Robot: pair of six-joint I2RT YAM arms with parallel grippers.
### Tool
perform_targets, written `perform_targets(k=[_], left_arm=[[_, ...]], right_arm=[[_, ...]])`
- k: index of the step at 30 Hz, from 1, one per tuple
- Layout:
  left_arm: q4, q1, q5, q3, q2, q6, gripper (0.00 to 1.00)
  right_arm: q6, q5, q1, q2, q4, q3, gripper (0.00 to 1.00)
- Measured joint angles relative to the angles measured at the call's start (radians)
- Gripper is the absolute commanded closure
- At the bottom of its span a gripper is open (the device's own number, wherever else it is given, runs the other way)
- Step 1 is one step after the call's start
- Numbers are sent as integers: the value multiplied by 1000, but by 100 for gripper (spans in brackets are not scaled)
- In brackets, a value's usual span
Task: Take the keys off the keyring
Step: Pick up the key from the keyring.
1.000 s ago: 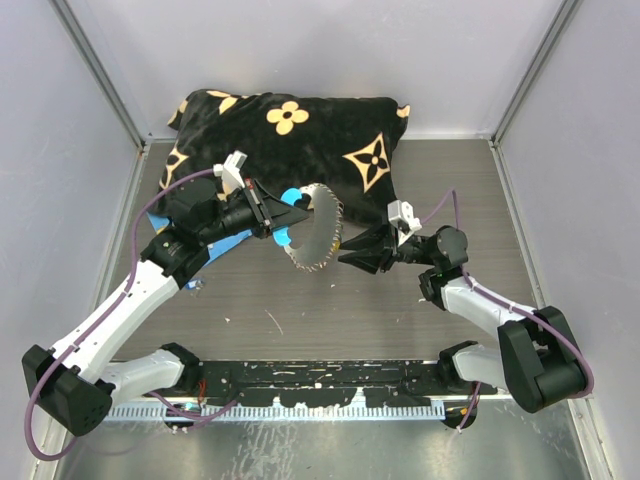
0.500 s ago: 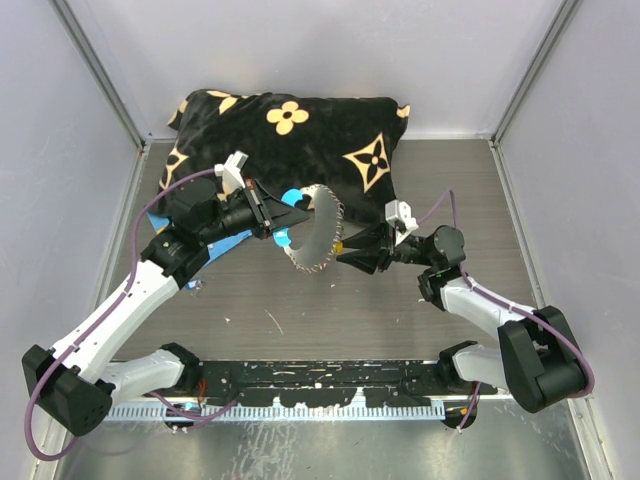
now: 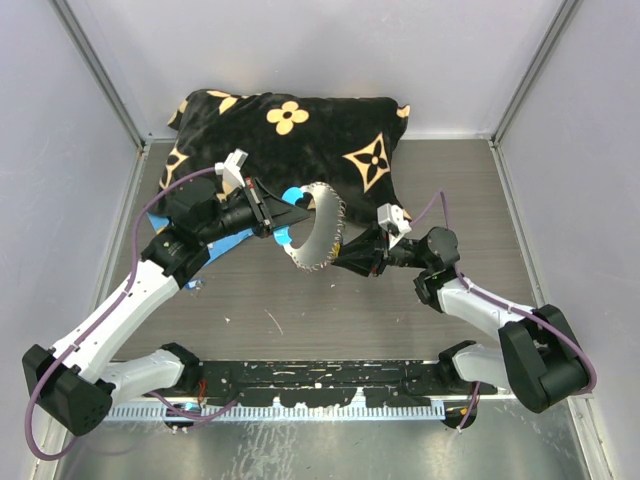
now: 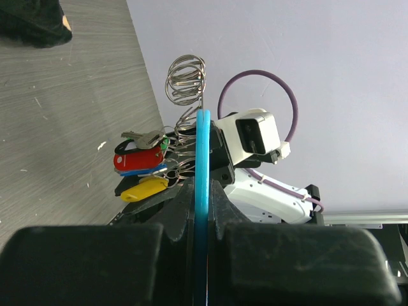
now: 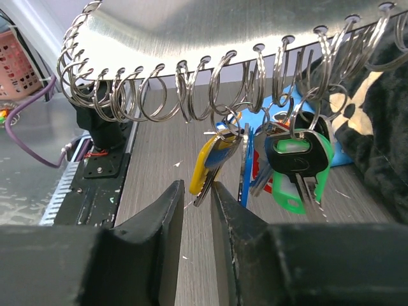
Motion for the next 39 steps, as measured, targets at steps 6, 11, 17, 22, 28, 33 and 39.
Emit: perform_targets(k=[6,11,17,22,28,33,39], left_arm=[[5,0,1,0,5,-14,100],[8,0,2,0,10,-18,100],[24,0,3,0,13,-26,100],[42,0,7,0,22,-43,100],[56,0,7,-2,26,-49,100],[57,0,7,-3,26,-51,100],[60,0,7,-8,27,-51,100]], right_arm=[[27,50,1,0,-12,4,59],[52,101,1,5,-22,6,58],[72,126,8,22,-21,8,60],[86,134,21,36,-16,8,62],[105,137,22,38,-3,11,67],[120,138,21,38,9,17,72],[138,127,21,37,24,27,95]])
